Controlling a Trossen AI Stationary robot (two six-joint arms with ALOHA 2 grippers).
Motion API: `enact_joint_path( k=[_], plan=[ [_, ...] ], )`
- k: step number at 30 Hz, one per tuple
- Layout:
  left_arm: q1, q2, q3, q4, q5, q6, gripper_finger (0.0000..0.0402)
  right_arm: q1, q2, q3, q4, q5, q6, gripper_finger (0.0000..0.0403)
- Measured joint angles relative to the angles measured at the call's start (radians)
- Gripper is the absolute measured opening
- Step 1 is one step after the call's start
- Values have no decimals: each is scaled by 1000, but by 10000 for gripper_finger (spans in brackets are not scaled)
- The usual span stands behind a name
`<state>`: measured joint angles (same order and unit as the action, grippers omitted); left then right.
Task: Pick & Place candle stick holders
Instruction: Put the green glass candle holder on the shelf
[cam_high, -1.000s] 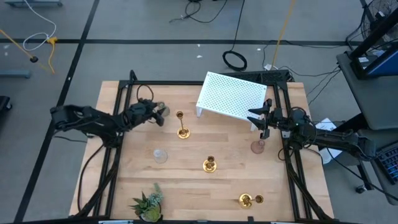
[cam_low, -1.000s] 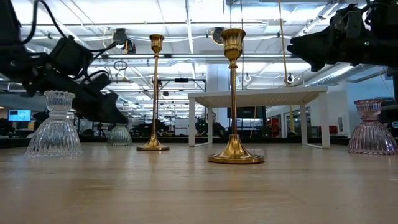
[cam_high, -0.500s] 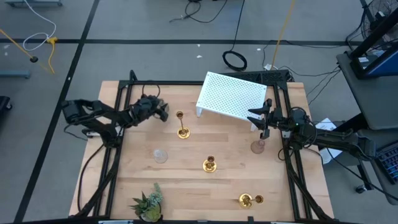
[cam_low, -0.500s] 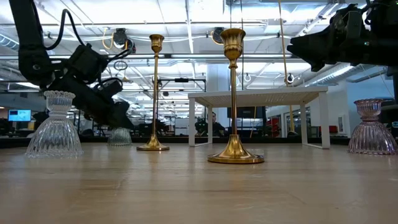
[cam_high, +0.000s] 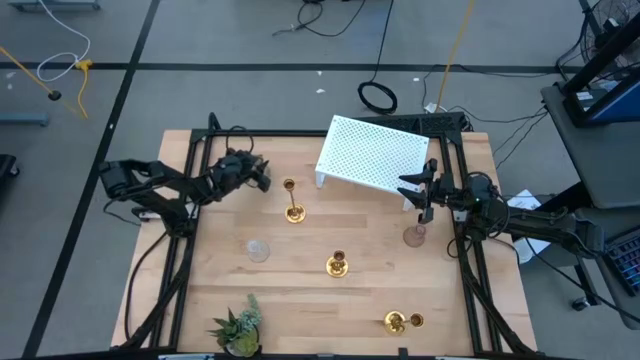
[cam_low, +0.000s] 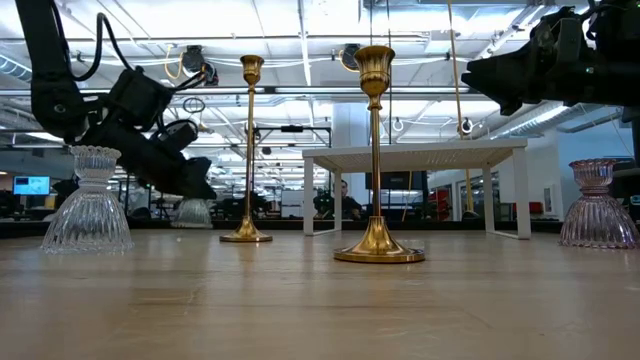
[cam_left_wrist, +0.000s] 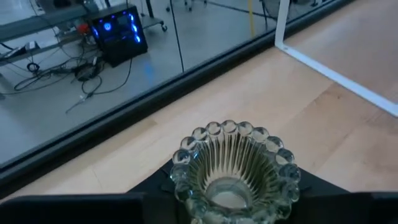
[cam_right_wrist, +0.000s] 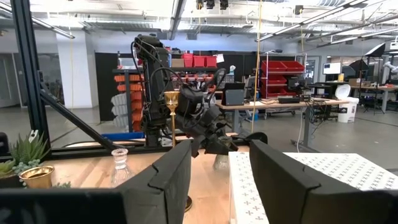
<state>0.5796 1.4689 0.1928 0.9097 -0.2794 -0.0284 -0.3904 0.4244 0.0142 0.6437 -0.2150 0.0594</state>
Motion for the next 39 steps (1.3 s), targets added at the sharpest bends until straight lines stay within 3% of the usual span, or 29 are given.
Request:
enact_joint_path(
  k=[14, 30, 39],
  plan=[
    [-62, -1, 49, 148, 68, -42, 137, 0, 0, 0, 0, 1, 11, 155],
    [-129, -1, 317, 128, 197, -3, 140, 0, 0, 0, 0, 3, 11, 155],
    [-129, -1, 591, -224, 237, 54, 134, 0, 1, 0, 0, 3, 11, 155]
  ],
)
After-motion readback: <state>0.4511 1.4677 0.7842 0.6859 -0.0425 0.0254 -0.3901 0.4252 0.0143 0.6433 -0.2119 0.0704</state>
